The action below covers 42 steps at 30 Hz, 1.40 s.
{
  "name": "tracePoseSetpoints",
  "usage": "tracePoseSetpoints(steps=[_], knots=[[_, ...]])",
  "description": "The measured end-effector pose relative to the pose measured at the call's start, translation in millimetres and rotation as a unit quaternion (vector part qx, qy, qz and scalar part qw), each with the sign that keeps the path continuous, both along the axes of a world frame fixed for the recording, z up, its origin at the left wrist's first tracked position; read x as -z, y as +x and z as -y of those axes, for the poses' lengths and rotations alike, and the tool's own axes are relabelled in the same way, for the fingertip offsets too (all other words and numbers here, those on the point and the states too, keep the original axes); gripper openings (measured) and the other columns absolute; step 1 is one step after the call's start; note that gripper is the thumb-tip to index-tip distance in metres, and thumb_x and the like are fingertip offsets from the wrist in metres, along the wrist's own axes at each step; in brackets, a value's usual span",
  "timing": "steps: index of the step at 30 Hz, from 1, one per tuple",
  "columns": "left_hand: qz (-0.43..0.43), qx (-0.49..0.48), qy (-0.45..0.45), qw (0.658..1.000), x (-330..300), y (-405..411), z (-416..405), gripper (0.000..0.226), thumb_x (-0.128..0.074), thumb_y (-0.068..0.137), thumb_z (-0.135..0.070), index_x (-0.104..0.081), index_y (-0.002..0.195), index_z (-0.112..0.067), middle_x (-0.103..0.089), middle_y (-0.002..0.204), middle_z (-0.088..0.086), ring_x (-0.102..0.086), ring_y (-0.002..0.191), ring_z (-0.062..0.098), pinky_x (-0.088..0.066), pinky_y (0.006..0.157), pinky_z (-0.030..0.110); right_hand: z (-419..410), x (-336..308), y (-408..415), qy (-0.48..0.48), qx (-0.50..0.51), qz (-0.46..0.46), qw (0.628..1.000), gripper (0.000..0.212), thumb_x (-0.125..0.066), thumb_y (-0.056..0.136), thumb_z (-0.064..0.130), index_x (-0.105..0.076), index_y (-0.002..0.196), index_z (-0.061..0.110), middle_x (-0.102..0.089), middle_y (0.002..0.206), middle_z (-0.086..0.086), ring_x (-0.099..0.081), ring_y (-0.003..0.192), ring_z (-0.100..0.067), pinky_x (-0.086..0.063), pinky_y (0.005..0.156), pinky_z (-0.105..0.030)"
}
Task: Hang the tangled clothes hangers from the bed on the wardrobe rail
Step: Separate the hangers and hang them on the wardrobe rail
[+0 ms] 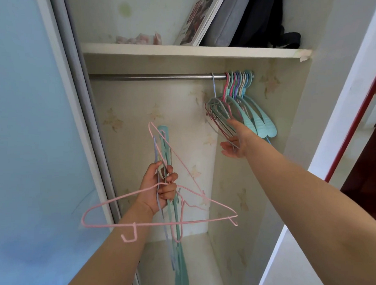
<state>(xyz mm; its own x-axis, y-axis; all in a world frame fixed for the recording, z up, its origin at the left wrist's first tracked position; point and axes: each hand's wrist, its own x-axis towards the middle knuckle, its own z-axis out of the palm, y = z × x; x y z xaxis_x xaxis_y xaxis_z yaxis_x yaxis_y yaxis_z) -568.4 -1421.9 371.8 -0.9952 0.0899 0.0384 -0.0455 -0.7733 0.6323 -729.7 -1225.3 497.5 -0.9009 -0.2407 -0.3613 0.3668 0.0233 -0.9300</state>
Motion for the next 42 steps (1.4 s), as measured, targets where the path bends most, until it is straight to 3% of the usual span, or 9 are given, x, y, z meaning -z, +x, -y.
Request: tracePoseSetpoints(steps=[4,8,11,15,18,25,33,37,42], knots=[[-0.02,0.023,0.011,0.999,-3,5,-1,0.03,-0.08,0.063,-0.034,-0.06,0.074,-0.015,-0.044,0.062,-0.002,-0.016,0.036,0.006,-0.017,0.036,0.013,-3,22,9,-0.009,0.036,-0.05,0.998,0.071,-0.056,0.083,0.063,-0.042,0.138,0.02,-0.046,0.13,-0.006,-0.049,0.117,-0.028,-0.044,0.099,-0.052],[-0.035,0.06,0.035,0.997,-1,8,0,0.027,-0.074,0.071,-0.033,-0.061,0.082,-0.012,-0.046,0.066,-0.001,-0.018,0.038,0.007,-0.02,0.037,0.016,3,86,36,0.131,0.144,-0.196,0.961,0.074,-0.059,0.088,0.046,-0.036,0.143,0.002,-0.041,0.144,-0.018,-0.04,0.132,-0.033,-0.033,0.11,-0.041],[-0.025,0.085,0.036,0.995,1,6,0,0.027,-0.069,0.077,-0.035,-0.061,0.085,-0.01,-0.046,0.065,0.0,-0.021,0.038,0.008,-0.02,0.037,0.017,3,134,62,0.229,-0.005,-0.299,0.927,0.073,-0.069,0.085,0.027,-0.032,0.143,0.001,-0.038,0.146,-0.017,-0.038,0.134,-0.03,-0.03,0.111,-0.035],[-0.025,0.149,0.036,0.988,7,4,-7,0.034,-0.059,0.084,-0.041,-0.059,0.09,-0.008,-0.049,0.07,0.002,-0.025,0.041,0.008,-0.023,0.039,0.018,7,144,72,0.265,-0.276,-0.348,0.856,0.115,-0.081,0.07,0.044,-0.005,0.153,0.019,-0.019,0.158,-0.005,-0.022,0.144,-0.021,-0.022,0.117,-0.034],[-0.031,0.174,0.034,0.984,6,4,-13,0.038,-0.053,0.087,-0.044,-0.059,0.093,-0.007,-0.051,0.076,0.004,-0.027,0.04,0.008,-0.025,0.04,0.017,12,139,73,0.265,-0.366,-0.359,0.816,0.129,-0.082,0.063,0.053,0.006,0.153,0.027,-0.01,0.16,0.003,-0.014,0.146,-0.017,-0.018,0.119,-0.038],[-0.044,0.191,0.053,0.979,4,6,-15,0.039,-0.05,0.088,-0.044,-0.056,0.096,-0.006,-0.052,0.079,0.005,-0.028,0.04,0.009,-0.025,0.04,0.018,11,138,70,0.152,-0.323,-0.27,0.894,0.11,-0.074,0.068,0.061,-0.004,0.151,0.041,-0.021,0.154,-0.002,-0.025,0.14,-0.015,-0.026,0.114,-0.035],[-0.083,0.189,0.091,0.974,6,12,-8,0.04,-0.048,0.087,-0.046,-0.052,0.094,-0.007,-0.049,0.075,0.002,-0.024,0.04,0.008,-0.023,0.041,0.019,-3,157,68,0.273,-0.384,-0.337,0.815,0.131,-0.081,0.063,0.056,0.022,0.143,0.047,-0.001,0.16,0.0,-0.009,0.147,-0.019,-0.018,0.119,-0.044],[-0.085,0.191,0.093,0.973,0,14,-7,0.04,-0.049,0.087,-0.046,-0.053,0.093,-0.006,-0.032,0.071,-0.002,-0.022,0.038,0.007,-0.024,0.041,0.019,-12,174,68,0.291,-0.383,-0.308,0.821,0.138,-0.083,0.063,0.052,0.034,0.137,0.047,0.003,0.161,0.001,-0.008,0.147,-0.02,-0.018,0.118,-0.041],[-0.076,0.197,0.056,0.976,-4,14,-1,0.042,-0.049,0.088,-0.045,-0.054,0.092,-0.004,-0.031,0.069,0.0,-0.021,0.038,0.007,-0.018,0.039,0.017,-12,171,71,0.253,-0.381,-0.285,0.842,0.128,-0.081,0.069,0.046,0.019,0.147,0.037,-0.005,0.16,0.001,-0.016,0.146,-0.02,-0.02,0.116,-0.034]])
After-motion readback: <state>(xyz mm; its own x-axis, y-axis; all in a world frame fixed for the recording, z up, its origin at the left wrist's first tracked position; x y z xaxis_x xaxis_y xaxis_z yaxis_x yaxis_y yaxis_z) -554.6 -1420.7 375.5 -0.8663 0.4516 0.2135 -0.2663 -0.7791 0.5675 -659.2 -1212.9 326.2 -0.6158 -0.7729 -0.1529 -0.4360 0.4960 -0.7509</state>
